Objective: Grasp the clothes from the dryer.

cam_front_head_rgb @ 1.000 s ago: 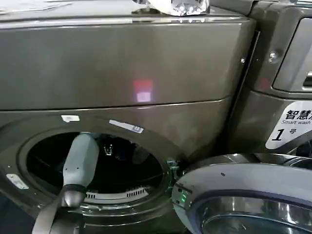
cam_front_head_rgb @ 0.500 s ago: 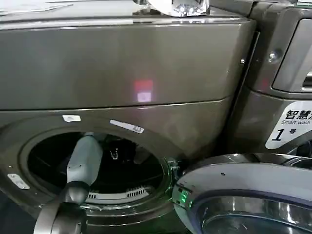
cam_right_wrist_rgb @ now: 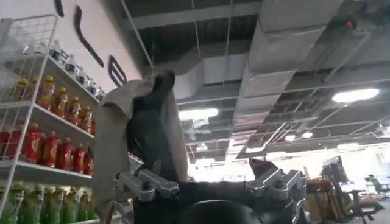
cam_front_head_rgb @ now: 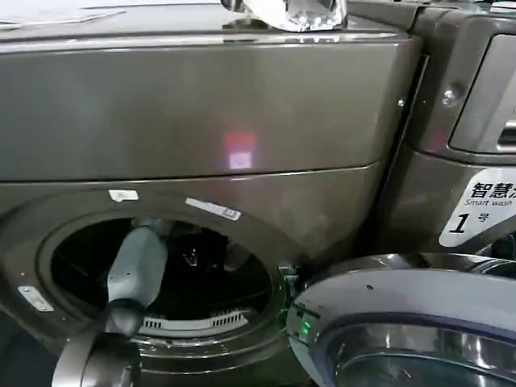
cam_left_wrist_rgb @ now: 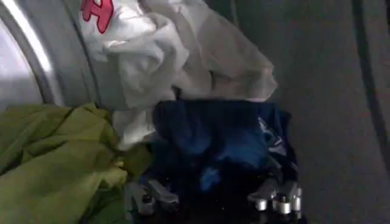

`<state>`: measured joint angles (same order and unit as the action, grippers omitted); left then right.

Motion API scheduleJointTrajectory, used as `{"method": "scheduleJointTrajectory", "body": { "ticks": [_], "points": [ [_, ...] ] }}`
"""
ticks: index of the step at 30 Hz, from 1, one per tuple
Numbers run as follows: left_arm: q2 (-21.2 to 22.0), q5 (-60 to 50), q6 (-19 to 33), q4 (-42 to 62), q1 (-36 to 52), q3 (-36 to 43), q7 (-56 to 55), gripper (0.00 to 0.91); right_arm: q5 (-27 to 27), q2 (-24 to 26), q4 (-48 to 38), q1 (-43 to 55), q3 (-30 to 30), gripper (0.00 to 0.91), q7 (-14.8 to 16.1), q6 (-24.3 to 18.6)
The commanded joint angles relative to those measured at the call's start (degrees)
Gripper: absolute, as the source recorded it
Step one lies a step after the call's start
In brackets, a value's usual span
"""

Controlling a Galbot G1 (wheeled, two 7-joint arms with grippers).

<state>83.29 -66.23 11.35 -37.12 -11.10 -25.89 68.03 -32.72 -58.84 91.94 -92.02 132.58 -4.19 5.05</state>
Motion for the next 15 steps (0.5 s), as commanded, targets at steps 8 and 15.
{"method": "scheduleJointTrajectory", "body": {
  "ticks": [8, 15],
  "points": [
    [-0.5, 5.0, -4.6, -8.2, -1.4, 1.0, -3.3, 0.000, 0.1, 0.2, 0.3, 0.4, -0.2, 0.907, 0.0, 0.2],
    [-0.1, 17.8, -11.1, -15.8, -3.1, -0.1, -15.6, 0.000, 0.1, -1.0, 1.2, 1.1, -1.2, 0.907, 0.0, 0.2]
  ]
}}
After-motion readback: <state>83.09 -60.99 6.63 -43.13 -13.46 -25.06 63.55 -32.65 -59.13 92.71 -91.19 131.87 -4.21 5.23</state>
